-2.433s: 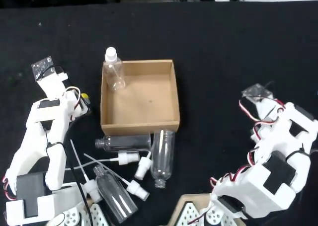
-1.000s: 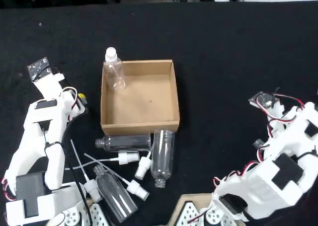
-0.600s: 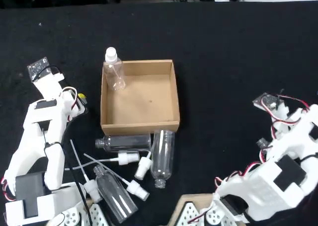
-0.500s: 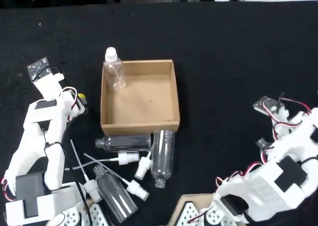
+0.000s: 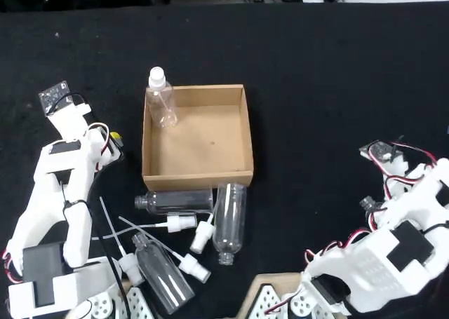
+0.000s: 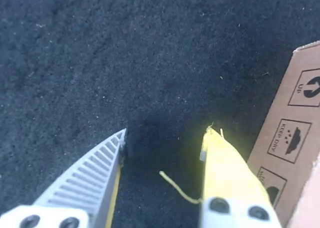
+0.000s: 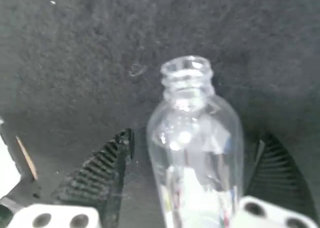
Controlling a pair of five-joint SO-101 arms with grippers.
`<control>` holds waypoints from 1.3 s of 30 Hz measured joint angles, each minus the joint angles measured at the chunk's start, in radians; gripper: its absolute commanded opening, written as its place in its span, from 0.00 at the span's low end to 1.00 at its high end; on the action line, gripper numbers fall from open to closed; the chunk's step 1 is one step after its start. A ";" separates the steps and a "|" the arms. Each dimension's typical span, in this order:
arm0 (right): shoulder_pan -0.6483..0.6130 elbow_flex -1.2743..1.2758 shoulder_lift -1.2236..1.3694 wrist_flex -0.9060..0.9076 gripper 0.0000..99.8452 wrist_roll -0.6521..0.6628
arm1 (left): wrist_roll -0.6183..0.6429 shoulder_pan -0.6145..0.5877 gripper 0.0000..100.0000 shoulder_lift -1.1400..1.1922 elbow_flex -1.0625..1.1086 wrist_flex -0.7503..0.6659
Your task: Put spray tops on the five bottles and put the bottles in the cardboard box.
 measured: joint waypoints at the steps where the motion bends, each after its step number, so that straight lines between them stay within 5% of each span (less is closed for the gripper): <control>1: -0.002 0.005 0.000 -0.012 0.30 0.000 | 0.000 0.000 0.21 0.000 0.000 0.000; 8: -0.002 0.054 -0.006 -0.126 0.28 0.005 | 0.000 0.000 0.21 0.000 0.000 0.000; 13: -0.002 0.052 -0.006 -0.161 0.00 0.006 | 0.000 0.000 0.21 0.000 0.000 0.000; 21: -0.029 0.041 -0.038 -0.130 0.01 -0.038 | 0.000 0.000 0.21 0.000 0.000 0.000; 31: -0.275 0.029 -0.531 0.055 0.01 -0.516 | -0.054 -0.089 0.21 0.000 -0.051 0.078; 39: -0.562 0.187 -0.876 0.061 0.01 -0.875 | -0.471 -0.109 0.21 0.005 -0.368 0.508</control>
